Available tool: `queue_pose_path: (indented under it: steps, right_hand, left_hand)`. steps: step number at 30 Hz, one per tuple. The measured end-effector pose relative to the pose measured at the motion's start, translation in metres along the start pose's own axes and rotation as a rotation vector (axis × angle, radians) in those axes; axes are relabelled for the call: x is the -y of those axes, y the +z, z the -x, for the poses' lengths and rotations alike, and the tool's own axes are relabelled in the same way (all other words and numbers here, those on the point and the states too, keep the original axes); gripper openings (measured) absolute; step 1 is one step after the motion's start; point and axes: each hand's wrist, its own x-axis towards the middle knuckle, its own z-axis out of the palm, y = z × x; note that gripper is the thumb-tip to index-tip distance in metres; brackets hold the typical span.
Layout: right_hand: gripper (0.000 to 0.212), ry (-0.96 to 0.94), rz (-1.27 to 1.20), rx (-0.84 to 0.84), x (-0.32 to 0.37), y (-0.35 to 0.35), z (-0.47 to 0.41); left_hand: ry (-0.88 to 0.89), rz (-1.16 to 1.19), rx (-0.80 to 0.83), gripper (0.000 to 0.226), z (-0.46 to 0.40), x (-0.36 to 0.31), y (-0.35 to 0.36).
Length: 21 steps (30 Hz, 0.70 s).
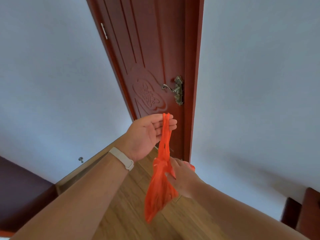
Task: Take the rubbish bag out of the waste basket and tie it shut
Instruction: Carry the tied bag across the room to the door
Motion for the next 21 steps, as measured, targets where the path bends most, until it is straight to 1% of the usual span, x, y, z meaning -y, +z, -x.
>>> queue_pose_path:
  steps: [3, 6, 10, 13, 17, 19, 21]
  right_hand:
    - [0.066, 0.038, -0.071, -0.012, -0.010, -0.007, -0.021]
    - [0.067, 0.080, -0.088, -0.034, -0.020, -0.011, -0.045]
    - [0.067, 0.189, -0.104, -0.070, -0.028, -0.007, -0.075]
    - [0.067, 0.277, -0.117, -0.080, -0.037, -0.001, -0.097]
    - [0.068, 0.429, -0.132, -0.090, -0.051, 0.009, -0.121]
    - [0.066, 0.501, -0.148, -0.112, -0.056, 0.013, -0.132]
    - [0.062, 0.574, -0.158, -0.144, -0.062, 0.016, -0.143]
  left_hand:
    - [-0.032, -0.008, 0.019, 0.039, -0.029, -0.004, -0.004]
    - [-0.059, -0.040, 0.046, 0.036, -0.058, -0.008, -0.011]
    - [-0.106, -0.086, 0.095, 0.035, -0.095, -0.008, -0.020]
    - [-0.160, -0.072, 0.147, 0.035, -0.130, -0.001, -0.031]
    - [-0.271, -0.050, 0.236, 0.032, -0.176, 0.014, -0.047]
    - [-0.329, -0.043, 0.312, 0.030, -0.200, 0.024, -0.055]
    - [-0.379, -0.036, 0.394, 0.034, -0.220, 0.033, -0.062]
